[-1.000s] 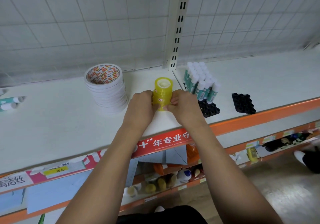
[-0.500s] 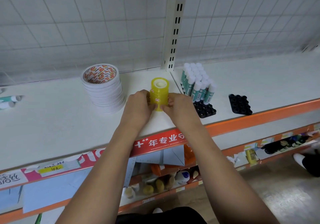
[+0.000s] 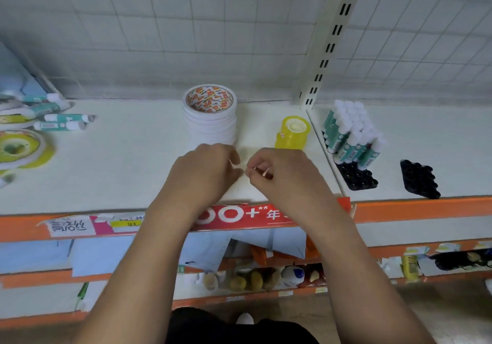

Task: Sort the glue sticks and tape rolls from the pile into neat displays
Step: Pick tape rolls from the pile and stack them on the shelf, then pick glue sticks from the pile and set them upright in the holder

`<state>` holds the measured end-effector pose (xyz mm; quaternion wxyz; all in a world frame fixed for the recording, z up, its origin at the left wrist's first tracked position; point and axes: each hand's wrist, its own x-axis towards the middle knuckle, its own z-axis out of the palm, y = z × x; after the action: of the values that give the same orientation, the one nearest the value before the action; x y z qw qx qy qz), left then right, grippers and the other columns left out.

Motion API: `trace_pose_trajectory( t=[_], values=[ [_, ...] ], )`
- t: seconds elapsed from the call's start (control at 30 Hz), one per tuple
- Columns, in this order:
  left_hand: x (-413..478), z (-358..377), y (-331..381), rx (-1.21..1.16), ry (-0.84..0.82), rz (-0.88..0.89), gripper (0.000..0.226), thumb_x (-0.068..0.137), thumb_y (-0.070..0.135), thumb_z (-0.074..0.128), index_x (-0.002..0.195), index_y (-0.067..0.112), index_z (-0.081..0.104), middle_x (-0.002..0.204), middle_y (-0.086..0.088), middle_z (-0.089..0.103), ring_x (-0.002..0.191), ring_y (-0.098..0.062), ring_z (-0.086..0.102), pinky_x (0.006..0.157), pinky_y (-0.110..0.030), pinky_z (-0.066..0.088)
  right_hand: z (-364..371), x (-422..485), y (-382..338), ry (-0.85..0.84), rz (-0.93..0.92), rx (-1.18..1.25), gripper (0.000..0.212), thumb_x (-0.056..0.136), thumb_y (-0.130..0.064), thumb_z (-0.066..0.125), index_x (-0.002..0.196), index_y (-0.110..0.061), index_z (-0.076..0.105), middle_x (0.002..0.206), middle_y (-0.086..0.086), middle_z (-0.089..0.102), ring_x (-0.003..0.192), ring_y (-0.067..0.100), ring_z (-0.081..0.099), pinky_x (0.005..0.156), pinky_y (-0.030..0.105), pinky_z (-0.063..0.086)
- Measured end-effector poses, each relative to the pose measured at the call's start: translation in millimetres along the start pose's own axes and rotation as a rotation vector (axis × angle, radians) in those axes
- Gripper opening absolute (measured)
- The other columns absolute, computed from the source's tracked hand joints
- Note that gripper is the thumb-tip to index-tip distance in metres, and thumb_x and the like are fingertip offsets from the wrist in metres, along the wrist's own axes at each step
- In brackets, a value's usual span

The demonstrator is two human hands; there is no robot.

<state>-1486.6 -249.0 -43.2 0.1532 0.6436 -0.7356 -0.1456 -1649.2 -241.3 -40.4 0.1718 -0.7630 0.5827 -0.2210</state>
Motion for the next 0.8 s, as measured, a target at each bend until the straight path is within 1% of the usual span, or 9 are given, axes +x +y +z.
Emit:
trace_pose_trajectory(
  t=[0.1,0.2,0.27,0.37,0.43,0.6,0.8],
  values=[
    [-18,-23,-34,0.100,0.054,-0.081,0.028,0.091,0.046,0.057,0.113,0.031,0.062,0.108,0.005,0.068,0.097,-0.021,0.062,0.077,-0.034,0.048,18,13,-35,-0.047,-0.100,0.008,0.012,0.090,-0.032,0.061,0.097,-0.029,0.070,0.088,-0.008,0.070,0.085,0.012,0.064,0.075,0.034,0.054],
    [-38,-46,-72,0.065,0.118,-0.159,0.025,0.091,0.043,0.058,0.112,0.030,0.063,0.105,0.009,0.069,0.099,-0.019,0.062,0.079,-0.034,0.050,40,25,-72,-0.101,-0.192,0.027,0.013,0.092,-0.027,0.060,0.099,-0.028,0.071,0.090,-0.009,0.071,0.084,0.010,0.064,0.074,0.031,0.054],
    [-53,-59,-99,0.054,0.175,-0.195,0.025,0.092,0.040,0.059,0.113,0.029,0.064,0.107,0.010,0.068,0.099,-0.017,0.061,0.079,-0.034,0.050,57,32,-98,-0.123,-0.251,0.039,0.013,0.091,-0.026,0.061,0.099,-0.026,0.072,0.091,-0.009,0.072,0.084,0.009,0.065,0.076,0.032,0.054],
    [-78,-77,-140,0.074,0.259,-0.238,0.027,0.092,0.037,0.060,0.116,0.025,0.064,0.114,0.004,0.065,0.104,-0.020,0.059,0.077,-0.033,0.048,85,41,-142,-0.145,-0.308,0.056,0.015,0.092,-0.029,0.062,0.103,-0.026,0.071,0.094,-0.009,0.071,0.087,0.009,0.064,0.079,0.034,0.054],
    [-95,-89,-167,0.107,0.299,-0.257,0.029,0.091,0.036,0.060,0.117,0.023,0.064,0.115,0.001,0.063,0.105,-0.022,0.058,0.077,-0.034,0.047,104,45,-171,-0.161,-0.339,0.051,0.018,0.092,-0.032,0.061,0.107,-0.026,0.069,0.098,-0.010,0.069,0.091,0.008,0.061,0.080,0.033,0.053],
    [-130,-120,-230,0.145,0.353,-0.293,0.027,0.090,0.035,0.062,0.114,0.022,0.066,0.115,0.000,0.063,0.106,-0.025,0.058,0.076,-0.035,0.048,149,50,-236,-0.176,-0.359,0.056,0.018,0.092,-0.034,0.060,0.107,-0.029,0.067,0.102,-0.011,0.065,0.098,0.008,0.058,0.083,0.031,0.050],
    [-149,-141,-289,0.162,0.355,-0.264,0.025,0.090,0.033,0.061,0.109,0.019,0.068,0.108,-0.001,0.064,0.103,-0.027,0.058,0.075,-0.036,0.048,189,52,-284,-0.152,-0.330,0.080,0.016,0.091,-0.033,0.061,0.105,-0.029,0.068,0.104,-0.009,0.066,0.097,0.008,0.059,0.079,0.028,0.048]
  ],
)
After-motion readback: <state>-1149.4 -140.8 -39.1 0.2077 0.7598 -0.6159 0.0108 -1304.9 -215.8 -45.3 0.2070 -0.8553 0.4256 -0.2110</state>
